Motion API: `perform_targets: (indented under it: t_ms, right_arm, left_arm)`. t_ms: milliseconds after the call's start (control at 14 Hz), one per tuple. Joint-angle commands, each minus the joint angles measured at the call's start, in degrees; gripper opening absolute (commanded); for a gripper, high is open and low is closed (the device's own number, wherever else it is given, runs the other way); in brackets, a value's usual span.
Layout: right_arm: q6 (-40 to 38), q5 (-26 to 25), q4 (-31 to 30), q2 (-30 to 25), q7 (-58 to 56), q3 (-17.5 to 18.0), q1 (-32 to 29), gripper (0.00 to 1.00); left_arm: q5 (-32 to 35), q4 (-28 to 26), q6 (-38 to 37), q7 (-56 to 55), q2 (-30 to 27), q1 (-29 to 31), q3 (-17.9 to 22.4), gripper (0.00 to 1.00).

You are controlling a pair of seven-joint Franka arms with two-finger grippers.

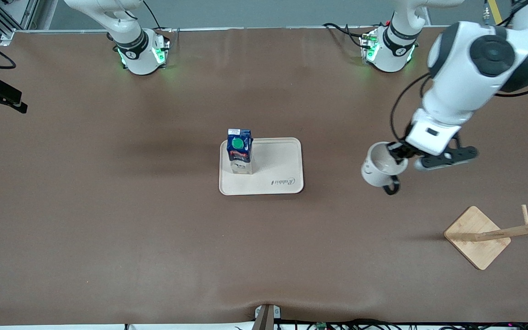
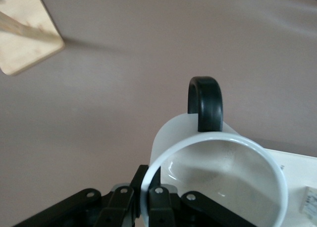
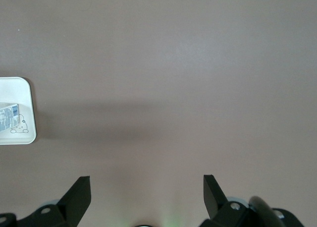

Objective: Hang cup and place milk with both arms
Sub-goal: 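Lift the white mug with the left gripper toward the wooden stand, then hang the mug on the stand peg while the right gripper reaches the milk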

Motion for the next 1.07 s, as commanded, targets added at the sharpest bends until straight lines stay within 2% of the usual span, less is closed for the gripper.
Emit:
perform_targets:
  t_ms: [0,429,643,1000]
  right_arm:
    - [-0.4,1.0,1.1,0.7,-0.8,0.3,-0.4,1.0]
    - [1.2,0.9,1.2,4.2,-1.1,0.5,0.4,1.0]
    - [3.2,0.3,1.4,11.0,-1.1,0.4,1.9,1.0]
    - [2.9,0.8,1.3,12.4,-0.6,0.4,1.9,1.0]
  left_arm:
    - [0.8,1.0,-0.5,8.3,-1.1,5.9,-0.6,0.0]
    - [-1.1,5.0,0.4,19.2,0.2,17.6,-0.6,0.0]
    - [-2.3,9.3,0.7,19.7,3.7,20.9,-0.6,0.0]
    - [-4.5,12.0,3.8,21.1,7.9,23.5,-0.6,0.0]
